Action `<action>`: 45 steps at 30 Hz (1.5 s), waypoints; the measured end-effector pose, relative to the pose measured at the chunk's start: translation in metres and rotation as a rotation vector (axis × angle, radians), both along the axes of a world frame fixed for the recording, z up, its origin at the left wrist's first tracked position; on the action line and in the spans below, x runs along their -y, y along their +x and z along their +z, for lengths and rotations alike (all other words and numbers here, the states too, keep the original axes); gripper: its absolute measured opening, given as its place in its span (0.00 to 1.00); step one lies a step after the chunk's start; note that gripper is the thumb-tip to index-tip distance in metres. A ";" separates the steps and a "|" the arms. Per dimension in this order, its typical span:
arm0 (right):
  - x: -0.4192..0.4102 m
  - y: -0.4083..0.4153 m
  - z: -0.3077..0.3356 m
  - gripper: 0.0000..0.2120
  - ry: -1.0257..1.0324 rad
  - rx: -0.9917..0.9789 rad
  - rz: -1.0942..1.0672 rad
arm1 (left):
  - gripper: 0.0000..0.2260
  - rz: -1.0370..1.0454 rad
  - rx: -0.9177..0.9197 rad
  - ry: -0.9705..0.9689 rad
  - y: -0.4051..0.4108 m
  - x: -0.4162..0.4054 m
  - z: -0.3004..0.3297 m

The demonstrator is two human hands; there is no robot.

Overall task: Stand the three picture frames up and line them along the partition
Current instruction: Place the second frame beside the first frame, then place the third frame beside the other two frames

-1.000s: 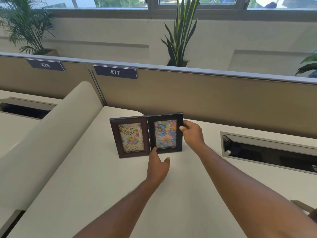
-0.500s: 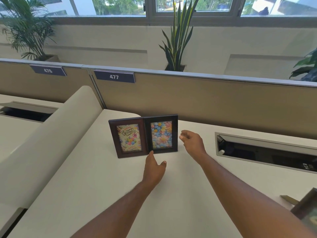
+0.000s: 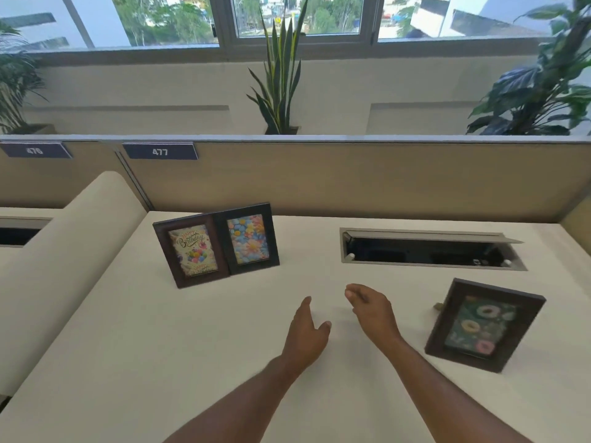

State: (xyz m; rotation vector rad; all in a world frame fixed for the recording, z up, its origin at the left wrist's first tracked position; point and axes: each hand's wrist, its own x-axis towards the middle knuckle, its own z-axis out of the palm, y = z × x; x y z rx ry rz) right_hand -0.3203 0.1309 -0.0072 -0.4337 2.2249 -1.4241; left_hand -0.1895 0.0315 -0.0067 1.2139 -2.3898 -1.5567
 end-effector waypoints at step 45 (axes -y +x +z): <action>-0.170 -0.098 0.013 0.07 -0.010 -0.127 -0.327 | 0.14 -0.052 -0.321 0.465 -0.139 -0.099 0.031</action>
